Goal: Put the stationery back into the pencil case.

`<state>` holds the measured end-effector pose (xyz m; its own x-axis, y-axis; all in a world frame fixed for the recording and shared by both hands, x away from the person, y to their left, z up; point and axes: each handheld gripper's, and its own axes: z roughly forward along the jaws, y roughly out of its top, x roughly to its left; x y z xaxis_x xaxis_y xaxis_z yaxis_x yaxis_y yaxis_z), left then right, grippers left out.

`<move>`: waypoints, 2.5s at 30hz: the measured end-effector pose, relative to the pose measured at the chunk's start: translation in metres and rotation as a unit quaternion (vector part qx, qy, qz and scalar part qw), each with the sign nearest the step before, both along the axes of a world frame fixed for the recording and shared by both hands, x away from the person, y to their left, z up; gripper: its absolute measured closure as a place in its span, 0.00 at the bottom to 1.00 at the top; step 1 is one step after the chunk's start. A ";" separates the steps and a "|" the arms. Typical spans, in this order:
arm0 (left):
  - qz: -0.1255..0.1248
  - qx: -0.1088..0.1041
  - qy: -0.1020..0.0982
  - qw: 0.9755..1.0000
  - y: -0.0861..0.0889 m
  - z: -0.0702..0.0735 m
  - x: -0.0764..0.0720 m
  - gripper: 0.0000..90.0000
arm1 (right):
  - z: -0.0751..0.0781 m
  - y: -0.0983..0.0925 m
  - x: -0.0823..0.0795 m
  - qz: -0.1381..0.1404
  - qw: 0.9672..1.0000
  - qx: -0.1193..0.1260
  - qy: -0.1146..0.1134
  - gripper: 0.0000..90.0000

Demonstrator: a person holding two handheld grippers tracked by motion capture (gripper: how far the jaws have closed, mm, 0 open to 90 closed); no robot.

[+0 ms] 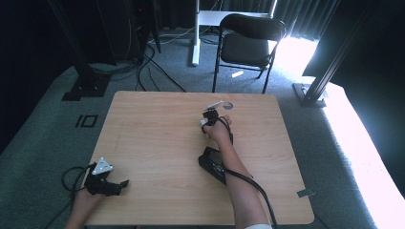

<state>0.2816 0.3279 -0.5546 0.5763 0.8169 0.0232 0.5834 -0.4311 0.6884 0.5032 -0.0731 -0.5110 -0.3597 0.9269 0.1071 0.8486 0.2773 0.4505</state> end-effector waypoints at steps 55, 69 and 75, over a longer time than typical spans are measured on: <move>0.000 0.000 0.000 1.000 0.000 0.000 0.000 0.01 | 0.091 -0.052 -0.082 0.107 0.988 0.084 -0.073 0.75; 0.000 0.000 0.000 1.000 0.000 0.000 0.000 0.01 | 0.093 -0.069 -0.120 0.133 0.980 0.114 -0.093 0.75; 0.000 0.000 -0.001 1.000 0.000 0.000 0.000 0.01 | 0.094 -0.075 -0.136 0.147 0.977 0.121 -0.098 0.75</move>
<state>0.2817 0.3278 -0.5546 0.5758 0.8172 0.0239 0.5825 -0.4306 0.6894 0.3669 -0.1486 -0.4171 -0.6420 0.7364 0.2135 0.6399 0.3611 0.6783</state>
